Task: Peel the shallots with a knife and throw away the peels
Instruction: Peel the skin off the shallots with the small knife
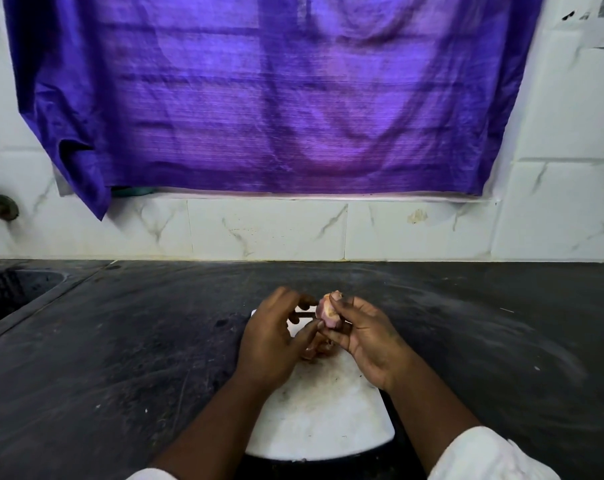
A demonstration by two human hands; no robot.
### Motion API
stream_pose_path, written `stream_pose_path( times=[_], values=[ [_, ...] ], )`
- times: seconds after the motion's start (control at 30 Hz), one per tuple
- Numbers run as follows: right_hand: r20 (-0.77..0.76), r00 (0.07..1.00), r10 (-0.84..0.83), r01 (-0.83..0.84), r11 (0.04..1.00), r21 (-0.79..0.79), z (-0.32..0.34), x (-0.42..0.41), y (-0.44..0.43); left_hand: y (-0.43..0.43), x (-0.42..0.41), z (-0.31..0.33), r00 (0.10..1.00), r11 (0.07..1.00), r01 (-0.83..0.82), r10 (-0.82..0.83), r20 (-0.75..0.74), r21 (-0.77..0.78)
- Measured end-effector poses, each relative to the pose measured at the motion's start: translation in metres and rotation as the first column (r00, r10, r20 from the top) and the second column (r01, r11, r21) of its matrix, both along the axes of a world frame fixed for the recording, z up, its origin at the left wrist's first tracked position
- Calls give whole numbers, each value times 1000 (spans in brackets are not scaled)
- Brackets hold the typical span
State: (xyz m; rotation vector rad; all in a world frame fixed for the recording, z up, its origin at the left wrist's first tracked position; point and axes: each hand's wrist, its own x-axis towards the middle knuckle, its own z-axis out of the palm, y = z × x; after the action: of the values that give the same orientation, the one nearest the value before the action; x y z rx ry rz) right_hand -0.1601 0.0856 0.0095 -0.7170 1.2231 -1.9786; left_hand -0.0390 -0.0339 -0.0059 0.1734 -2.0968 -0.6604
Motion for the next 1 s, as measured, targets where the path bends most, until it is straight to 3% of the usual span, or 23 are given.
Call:
stream_pose_path(
  times=[0.47, 1.0],
  values=[
    [30, 999, 12, -13, 1000, 29, -3, 3, -2, 0, -4, -1, 996, 998, 59, -58, -64, 19],
    [152, 971, -184, 188, 982, -17, 1, -4, -2, 0, -4, -3, 993, 994, 102, -98, 69, -48]
  ],
)
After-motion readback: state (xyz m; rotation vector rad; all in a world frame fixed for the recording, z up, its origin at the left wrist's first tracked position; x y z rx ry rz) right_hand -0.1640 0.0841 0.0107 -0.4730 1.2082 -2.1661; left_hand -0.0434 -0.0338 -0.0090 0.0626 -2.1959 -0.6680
